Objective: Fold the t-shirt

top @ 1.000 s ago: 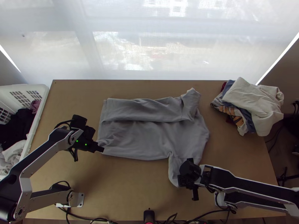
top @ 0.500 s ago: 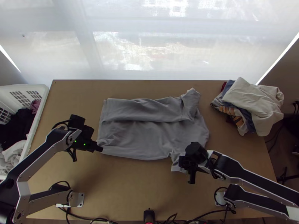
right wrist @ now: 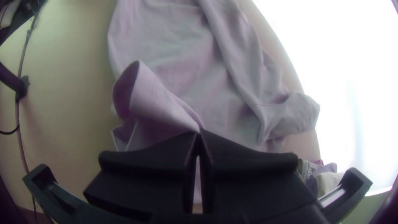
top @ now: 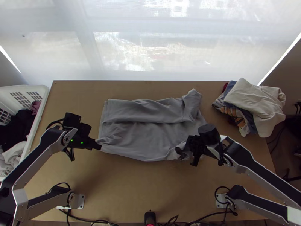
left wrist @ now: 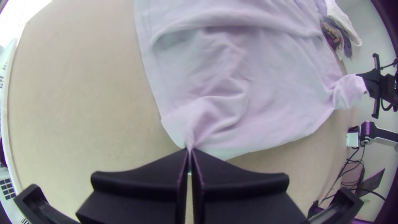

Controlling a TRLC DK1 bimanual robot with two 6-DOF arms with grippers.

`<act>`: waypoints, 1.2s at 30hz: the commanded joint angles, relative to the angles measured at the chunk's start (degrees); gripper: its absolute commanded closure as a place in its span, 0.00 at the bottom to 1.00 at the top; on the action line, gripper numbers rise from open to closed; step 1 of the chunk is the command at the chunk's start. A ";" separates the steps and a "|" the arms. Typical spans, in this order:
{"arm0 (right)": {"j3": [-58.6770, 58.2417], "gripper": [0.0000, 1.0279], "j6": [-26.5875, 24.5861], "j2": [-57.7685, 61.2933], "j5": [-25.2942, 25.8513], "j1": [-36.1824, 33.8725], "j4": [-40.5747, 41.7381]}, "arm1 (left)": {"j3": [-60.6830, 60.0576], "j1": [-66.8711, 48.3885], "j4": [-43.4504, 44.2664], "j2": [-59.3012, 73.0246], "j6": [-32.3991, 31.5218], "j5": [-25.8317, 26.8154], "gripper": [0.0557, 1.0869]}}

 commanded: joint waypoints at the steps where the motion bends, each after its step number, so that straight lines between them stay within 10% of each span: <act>1: 5.15 0.98 -1.01 2.41 -0.24 -7.25 0.20 | 3.97 1.11 -0.97 -0.27 0.59 0.03 0.97; 36: 37.76 0.98 -6.90 33.43 -4.29 -25.88 4.25 | 37.81 4.27 -0.97 24.60 1.38 -1.37 0.97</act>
